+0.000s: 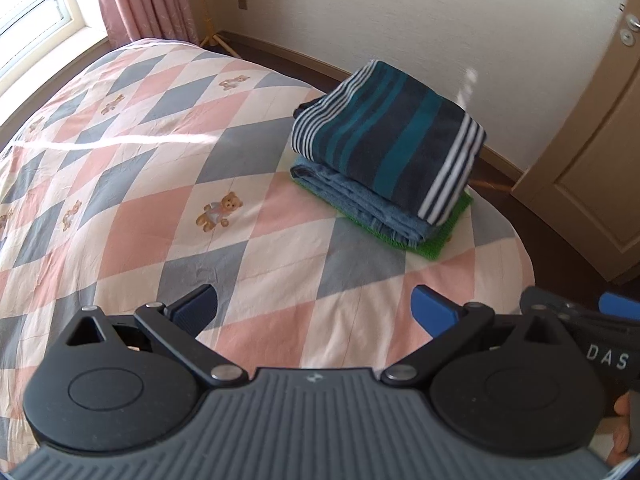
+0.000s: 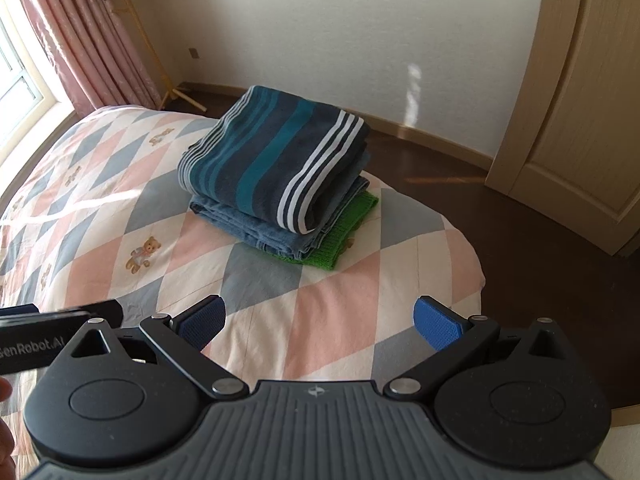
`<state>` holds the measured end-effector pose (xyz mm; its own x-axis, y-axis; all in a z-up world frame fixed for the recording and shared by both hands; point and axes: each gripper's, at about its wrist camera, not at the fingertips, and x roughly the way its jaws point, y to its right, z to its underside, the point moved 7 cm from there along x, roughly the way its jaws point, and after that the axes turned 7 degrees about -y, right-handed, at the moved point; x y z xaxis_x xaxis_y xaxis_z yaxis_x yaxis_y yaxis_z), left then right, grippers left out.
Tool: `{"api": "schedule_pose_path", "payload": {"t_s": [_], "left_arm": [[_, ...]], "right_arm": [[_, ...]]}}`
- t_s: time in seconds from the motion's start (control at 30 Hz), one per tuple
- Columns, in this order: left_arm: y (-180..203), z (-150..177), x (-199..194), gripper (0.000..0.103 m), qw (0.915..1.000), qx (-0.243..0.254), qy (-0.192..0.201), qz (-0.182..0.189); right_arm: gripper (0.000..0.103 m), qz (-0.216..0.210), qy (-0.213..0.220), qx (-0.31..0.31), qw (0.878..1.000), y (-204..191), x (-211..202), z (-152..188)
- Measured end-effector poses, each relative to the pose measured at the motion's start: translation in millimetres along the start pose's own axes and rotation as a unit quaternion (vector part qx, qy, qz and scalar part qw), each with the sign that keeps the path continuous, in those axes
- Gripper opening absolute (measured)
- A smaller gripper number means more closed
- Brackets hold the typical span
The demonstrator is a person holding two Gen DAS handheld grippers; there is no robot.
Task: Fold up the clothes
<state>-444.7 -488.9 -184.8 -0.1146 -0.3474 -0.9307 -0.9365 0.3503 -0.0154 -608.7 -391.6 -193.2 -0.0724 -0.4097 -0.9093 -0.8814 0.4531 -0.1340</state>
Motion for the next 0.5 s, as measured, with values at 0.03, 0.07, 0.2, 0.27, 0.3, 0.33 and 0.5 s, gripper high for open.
{"api": "schedule_pose_path", "payload": {"t_s": [0.03, 0.07, 0.2, 0.27, 0.3, 0.33, 0.5], "left_arm": [[1, -3, 3, 0.102, 1.0000, 0.000, -0.002, -0.002], [1, -6, 6, 0.102, 1.0000, 0.002, -0.004, -0.006], [5, -14, 19, 0.102, 0.9995, 0.014, -0.013, -0.024], [5, -17, 25, 0.102, 0.9994, 0.016, -0.021, -0.024], [5, -18, 27, 0.102, 0.9993, 0.015, -0.023, -0.024], [5, -19, 30, 0.102, 0.9993, 0.014, -0.025, -0.023], [4, -24, 39, 0.102, 0.9989, 0.013, -0.033, -0.030]], "right_arm": [[0.103, 0.001, -0.003, 0.000, 1.000, 1, 3, -3], [0.103, 0.002, -0.005, 0.000, 1.000, 2, 7, -6], [0.103, 0.002, -0.016, 0.001, 1.000, 6, 19, -16], [0.103, 0.002, -0.019, -0.002, 1.000, 7, 23, -21], [0.103, 0.002, -0.020, -0.004, 1.000, 7, 26, -24], [0.103, 0.002, -0.022, -0.005, 1.000, 8, 28, -26], [0.103, 0.000, -0.035, -0.010, 0.999, 8, 40, -33]]}}
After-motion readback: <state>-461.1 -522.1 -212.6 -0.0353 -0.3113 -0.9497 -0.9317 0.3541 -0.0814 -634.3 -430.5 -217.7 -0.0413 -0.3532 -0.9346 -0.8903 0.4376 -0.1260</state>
